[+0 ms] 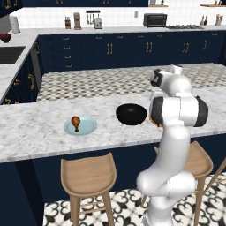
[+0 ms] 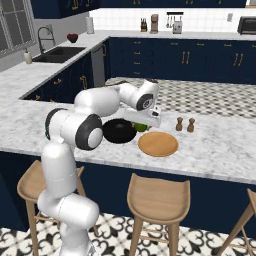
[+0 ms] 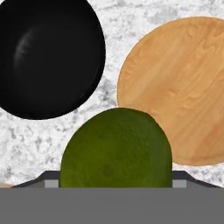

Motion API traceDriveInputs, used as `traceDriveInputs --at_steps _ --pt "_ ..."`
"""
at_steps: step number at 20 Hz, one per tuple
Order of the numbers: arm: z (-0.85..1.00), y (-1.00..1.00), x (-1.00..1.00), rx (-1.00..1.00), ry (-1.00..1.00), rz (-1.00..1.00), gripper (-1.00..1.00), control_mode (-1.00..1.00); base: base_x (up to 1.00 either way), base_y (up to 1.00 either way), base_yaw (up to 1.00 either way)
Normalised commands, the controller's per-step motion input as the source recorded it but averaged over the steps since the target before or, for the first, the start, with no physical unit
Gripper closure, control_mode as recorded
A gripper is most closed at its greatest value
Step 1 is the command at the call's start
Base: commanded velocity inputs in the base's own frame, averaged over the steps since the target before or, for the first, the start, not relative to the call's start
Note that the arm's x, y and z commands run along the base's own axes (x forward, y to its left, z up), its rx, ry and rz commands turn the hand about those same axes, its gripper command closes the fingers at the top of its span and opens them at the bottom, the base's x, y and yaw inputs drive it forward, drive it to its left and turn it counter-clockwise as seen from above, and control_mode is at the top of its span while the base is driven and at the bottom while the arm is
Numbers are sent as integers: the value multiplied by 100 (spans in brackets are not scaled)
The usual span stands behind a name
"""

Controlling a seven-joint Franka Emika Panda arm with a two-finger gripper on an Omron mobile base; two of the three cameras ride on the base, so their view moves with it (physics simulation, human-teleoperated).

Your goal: Pick the chicken drumstick and lime from their plates and place them in the bowl. Then put the bowl in the fridge.

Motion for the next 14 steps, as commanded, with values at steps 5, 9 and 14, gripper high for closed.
traceDriveInputs --at_steps 5,9,14 --pt "1 100 0 0 -7 0 100 -100 0 0 0" --pt "-22 78 24 0 -1 0 100 -100 0 0 0" --pt "-24 17 28 -4 2 -1 100 -100 0 0 0"
